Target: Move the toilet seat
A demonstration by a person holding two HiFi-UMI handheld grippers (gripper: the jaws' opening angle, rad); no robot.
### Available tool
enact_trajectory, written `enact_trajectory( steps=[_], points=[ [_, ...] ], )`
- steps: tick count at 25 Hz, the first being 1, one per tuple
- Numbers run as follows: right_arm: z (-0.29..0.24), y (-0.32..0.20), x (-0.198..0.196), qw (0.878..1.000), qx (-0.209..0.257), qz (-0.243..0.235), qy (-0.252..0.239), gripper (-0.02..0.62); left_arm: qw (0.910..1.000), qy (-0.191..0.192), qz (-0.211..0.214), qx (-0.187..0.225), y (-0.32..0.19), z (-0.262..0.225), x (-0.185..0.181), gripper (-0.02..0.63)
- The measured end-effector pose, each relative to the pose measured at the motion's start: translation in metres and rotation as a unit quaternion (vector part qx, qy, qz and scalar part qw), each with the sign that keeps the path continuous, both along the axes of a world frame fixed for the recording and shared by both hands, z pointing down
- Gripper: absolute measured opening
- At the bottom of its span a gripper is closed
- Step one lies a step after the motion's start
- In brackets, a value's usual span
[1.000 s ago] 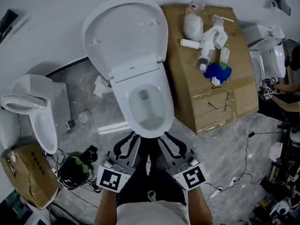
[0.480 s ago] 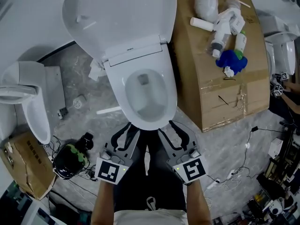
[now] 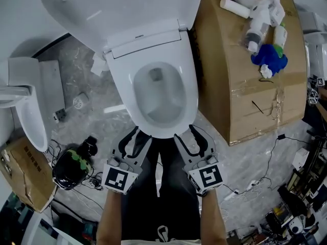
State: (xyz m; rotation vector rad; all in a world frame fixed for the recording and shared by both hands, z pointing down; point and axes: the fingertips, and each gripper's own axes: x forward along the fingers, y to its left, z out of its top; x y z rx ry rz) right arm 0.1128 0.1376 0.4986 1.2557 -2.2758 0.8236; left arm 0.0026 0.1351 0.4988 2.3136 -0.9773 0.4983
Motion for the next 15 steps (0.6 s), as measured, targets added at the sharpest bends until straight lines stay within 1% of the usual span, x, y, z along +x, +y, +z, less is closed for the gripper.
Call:
enact_trajectory(
  steps=[6,8,9,12,15],
  points=[
    [0.054,0.011,0.006,0.999,-0.029,0.021,0.006,0.224,0.9997,-0.016,-0.002,-0.02,0.011,0.05,-0.007,0.215],
    [0.07,0.015,0.009,0.999,-0.039,0.024,0.01,0.232,0.9996,-0.02,-0.001,-0.019,0.015,0.066,-0.009,0.229],
    [0.077,0.017,0.011,0.999,-0.043,0.025,0.013,0.235,0.9996,-0.023,0.001,-0.018,0.016,0.073,-0.01,0.236],
    [0.092,0.021,0.015,0.998,-0.052,0.034,0.017,0.244,0.9991,-0.029,-0.006,-0.032,0.021,0.094,-0.013,0.259],
    [0.105,0.025,0.017,0.997,-0.058,0.041,0.019,0.252,0.9988,-0.034,-0.002,-0.036,0.028,0.113,-0.016,0.281]
  ],
)
